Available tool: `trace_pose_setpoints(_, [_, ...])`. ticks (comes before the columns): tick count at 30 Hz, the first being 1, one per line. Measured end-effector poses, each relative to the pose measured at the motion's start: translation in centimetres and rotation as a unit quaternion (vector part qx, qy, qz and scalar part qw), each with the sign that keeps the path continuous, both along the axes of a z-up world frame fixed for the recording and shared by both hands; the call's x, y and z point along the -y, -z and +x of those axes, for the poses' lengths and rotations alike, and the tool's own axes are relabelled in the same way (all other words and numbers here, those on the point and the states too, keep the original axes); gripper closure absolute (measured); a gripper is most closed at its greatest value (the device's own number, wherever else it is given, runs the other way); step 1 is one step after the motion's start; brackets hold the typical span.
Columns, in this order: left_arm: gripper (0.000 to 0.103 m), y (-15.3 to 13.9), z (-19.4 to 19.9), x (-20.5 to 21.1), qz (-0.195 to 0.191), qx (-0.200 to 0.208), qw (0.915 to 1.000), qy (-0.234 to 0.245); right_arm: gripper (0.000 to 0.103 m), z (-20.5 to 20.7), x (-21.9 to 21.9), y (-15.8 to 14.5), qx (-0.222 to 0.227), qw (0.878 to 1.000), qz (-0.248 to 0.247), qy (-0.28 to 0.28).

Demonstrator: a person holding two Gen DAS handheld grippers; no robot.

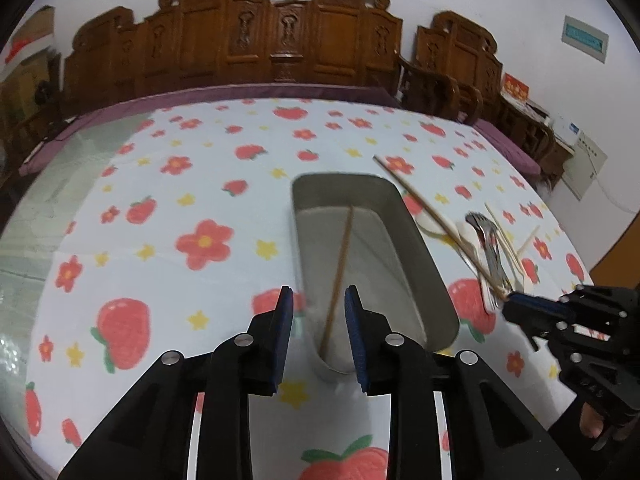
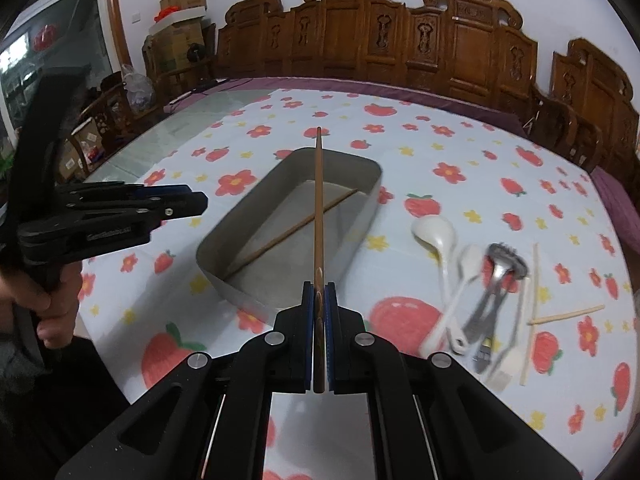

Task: Organize utensils
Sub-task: 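Carry the chopsticks into the metal tray and open both tools, then move the right tool to the pile and grasp the white plastic fork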

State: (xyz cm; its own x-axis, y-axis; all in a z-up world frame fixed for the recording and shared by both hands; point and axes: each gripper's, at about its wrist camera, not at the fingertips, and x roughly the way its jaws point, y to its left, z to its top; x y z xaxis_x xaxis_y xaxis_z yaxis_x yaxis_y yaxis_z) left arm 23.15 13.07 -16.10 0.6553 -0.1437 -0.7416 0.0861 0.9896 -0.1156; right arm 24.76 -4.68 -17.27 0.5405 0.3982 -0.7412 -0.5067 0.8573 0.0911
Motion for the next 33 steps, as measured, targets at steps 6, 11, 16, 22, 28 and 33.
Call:
trace_pose_setpoints(6, [0.051, -0.8, -0.2, -1.8, 0.0, 0.019, 0.9994, -0.029, 0.097, 2.4, -2.1, 0.9, -0.031, 0.999, 0.021, 0.007])
trace_pose_setpoints(11, [0.04, -1.0, -0.1, -2.8, -0.003, 0.023, 0.9988, -0.043, 0.097, 4.3, -3.4, 1.9, -0.059, 0.998, 0.033, 0.013])
trace_pose_setpoints(16, [0.035, -1.3, -0.2, -3.3, -0.005, 0.03, 0.9983, -0.051, 0.097, 5.3, -4.4, 3.1, -0.081, 0.996, 0.024, 0.021])
trace_pose_setpoints(22, [0.035, -1.4, -0.2, -3.6, -0.004, 0.032, 0.9979, -0.056, 0.095, 5.6, -5.0, 3.7, -0.083, 0.996, 0.019, 0.021])
trace_pose_setpoints(28, [0.035, -1.4, -0.2, -3.5, -0.007, 0.032, 0.9981, -0.053, 0.095, 5.3, -4.7, 3.1, -0.066, 0.997, 0.026, 0.003])
trace_pose_setpoints(33, [0.035, -1.3, -0.5, -1.9, -0.011, 0.036, 0.9985, -0.039, 0.095, 3.7, -2.2, 0.9, -0.027, 0.999, 0.031, 0.0])
